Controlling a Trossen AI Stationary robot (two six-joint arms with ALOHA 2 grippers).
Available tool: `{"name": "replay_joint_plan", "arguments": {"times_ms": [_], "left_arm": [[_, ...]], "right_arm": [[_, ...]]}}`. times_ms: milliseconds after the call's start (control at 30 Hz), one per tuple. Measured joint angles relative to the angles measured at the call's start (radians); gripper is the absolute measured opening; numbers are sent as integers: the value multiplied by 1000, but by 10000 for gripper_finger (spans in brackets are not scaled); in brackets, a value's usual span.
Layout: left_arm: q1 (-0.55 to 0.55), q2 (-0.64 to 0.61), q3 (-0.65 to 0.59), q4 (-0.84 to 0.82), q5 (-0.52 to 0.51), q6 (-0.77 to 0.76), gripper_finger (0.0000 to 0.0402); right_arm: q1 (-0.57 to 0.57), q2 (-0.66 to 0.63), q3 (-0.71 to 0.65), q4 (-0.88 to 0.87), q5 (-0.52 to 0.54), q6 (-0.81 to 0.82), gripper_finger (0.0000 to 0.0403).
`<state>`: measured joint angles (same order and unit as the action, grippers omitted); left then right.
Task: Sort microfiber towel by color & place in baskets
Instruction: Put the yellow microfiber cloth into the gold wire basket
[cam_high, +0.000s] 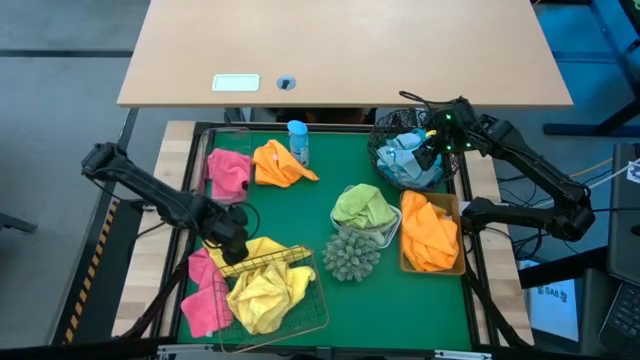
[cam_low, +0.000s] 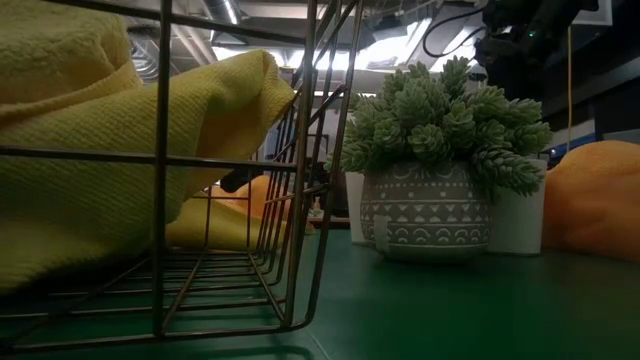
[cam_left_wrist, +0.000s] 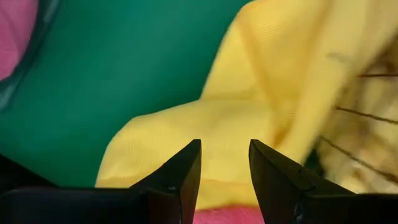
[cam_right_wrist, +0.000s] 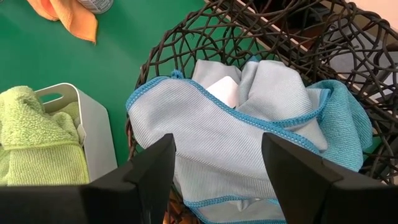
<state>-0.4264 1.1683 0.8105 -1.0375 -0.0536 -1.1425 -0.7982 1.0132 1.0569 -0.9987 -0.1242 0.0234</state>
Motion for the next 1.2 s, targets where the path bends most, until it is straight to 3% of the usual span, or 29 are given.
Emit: {"name": "replay_joint_plan", "arguments": {"times_ms": [567, 1200], "left_arm": [[1, 35, -253, 393, 19, -33, 128], [0, 44, -291, 376, -22, -78, 124]], "right_arm": [[0, 0, 0, 1, 0, -2, 239], [0, 0, 0, 1, 0, -3, 239]]}}
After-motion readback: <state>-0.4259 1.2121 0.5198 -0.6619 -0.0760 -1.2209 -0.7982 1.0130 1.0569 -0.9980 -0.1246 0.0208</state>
